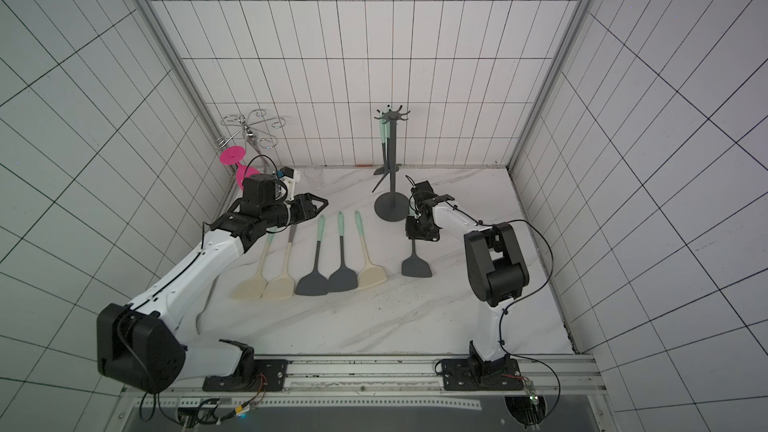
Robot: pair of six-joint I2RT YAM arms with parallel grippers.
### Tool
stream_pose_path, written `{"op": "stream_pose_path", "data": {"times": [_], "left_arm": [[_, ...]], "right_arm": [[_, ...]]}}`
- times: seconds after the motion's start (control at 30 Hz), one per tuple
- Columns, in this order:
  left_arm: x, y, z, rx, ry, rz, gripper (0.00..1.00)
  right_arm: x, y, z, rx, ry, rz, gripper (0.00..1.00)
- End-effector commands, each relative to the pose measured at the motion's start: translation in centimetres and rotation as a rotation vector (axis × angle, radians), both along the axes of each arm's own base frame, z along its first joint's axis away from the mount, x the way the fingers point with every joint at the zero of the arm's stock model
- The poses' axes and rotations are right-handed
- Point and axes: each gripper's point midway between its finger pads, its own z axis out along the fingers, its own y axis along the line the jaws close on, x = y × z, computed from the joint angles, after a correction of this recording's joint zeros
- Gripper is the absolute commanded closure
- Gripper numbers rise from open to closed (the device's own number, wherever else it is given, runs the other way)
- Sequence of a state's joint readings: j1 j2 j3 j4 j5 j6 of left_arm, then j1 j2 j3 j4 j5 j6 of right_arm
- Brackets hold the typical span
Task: Take the spatula off the kitchen utensil rack
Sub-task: Place the spatula at the center of the board.
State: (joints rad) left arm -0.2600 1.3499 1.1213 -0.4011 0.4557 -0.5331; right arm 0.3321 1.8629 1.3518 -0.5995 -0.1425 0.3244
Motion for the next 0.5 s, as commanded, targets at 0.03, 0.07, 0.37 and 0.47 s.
{"op": "stream_pose_path", "data": {"times": [0.03, 0.07, 0.37, 0.47], "left_arm": [[0.4, -0.2, 0.5, -0.016, -0.030, -0.007, 0.48], [0.4, -0.2, 0.7, -0.024, -0.036, -0.008, 0.48], [1.2, -2.2, 3.4, 0.010, -0.166, -0.034, 0.49], [1.9, -4.9, 5.0, 0.114, -0.371, -0.084, 0.50]], "right_arm": [[0.3, -1.4, 5.4, -0.004, -0.119, -0.028, 0.65], [0.4, -1.7, 6.4, -0.005, -0.147, -0.032, 0.65], [1.7, -1.9, 11.9, 0.035, -0.280, -0.042, 0.63], [2.8, -1.5, 16.6, 0.075, -0.396, -0.046, 0.62]]}}
